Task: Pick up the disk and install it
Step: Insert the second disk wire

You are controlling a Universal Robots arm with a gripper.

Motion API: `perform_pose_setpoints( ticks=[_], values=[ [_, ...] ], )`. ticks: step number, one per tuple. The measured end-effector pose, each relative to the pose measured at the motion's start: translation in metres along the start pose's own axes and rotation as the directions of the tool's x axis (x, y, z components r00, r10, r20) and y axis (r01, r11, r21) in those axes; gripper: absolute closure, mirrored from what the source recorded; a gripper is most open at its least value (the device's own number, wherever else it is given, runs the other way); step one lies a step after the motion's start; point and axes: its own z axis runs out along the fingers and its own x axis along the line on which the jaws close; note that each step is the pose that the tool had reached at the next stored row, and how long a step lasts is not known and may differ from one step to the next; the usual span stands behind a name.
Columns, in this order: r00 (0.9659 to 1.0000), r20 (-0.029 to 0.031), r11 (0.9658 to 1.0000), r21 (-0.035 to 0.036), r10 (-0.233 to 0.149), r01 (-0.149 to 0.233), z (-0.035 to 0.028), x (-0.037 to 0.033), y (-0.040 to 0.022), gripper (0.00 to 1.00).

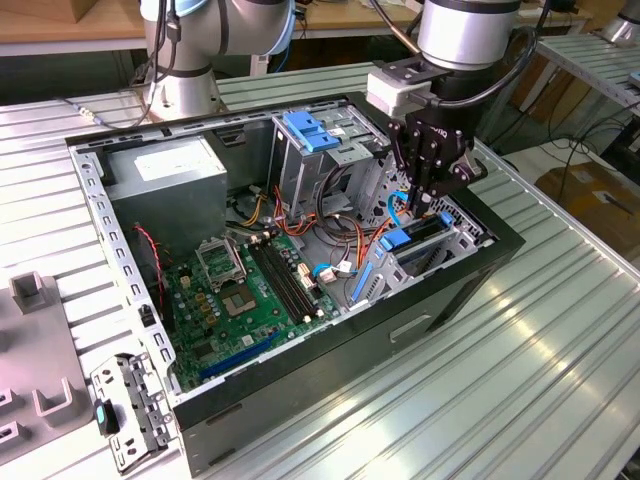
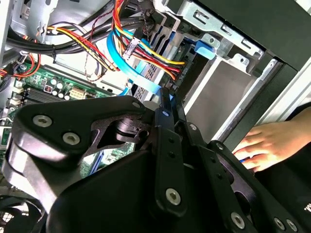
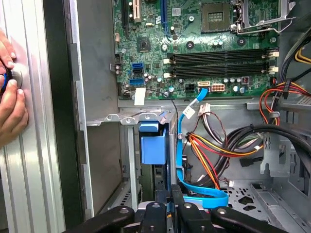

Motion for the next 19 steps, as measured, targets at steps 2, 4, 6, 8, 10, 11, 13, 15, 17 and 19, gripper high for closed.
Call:
perform_pose_setpoints(
  ticks=[2, 4, 6, 8, 10, 11, 13, 15, 17, 19],
  values=[
    [1.0, 0.0, 1.0, 0.0, 0.0, 0.0, 0.0, 0.0, 0.0, 0.84],
    [1.0, 0.0, 1.0, 0.0, 0.0, 0.0, 0.0, 0.0, 0.0, 0.84],
    [1.0, 0.0001, 1.0, 0.0, 0.0, 0.0, 0.0, 0.0, 0.0, 0.84],
    [1.0, 0.0002, 1.0, 0.002, 0.001, -0.001, 0.0, 0.0, 0.0002, 0.84],
    [1.0, 0.0005, 0.9999, 0.0137, 0.002, -0.002, -0.0001, 0.0, 0.0009, 0.84],
    [1.0, 0.001, 0.9995, 0.03, 0.005, -0.005, -0.0002, 0.0001, 0.0019, 0.84],
    [1.0, 0.0023, 0.9985, 0.0534, 0.009, -0.009, -0.0005, 0.0003, 0.0065, 0.84],
    [0.9999, 0.0028, 0.9977, 0.0675, 0.011, -0.012, -0.0006, 0.0004, 0.0084, 0.84],
    [0.9999, 0.0029, 0.9976, 0.0689, 0.011, -0.012, -0.0006, 0.0004, 0.0085, 0.84],
    [0.9999, 0.0047, 0.9976, 0.0689, 0.012, -0.012, -0.0006, 0.0003, 0.0085, 0.84]
  ],
)
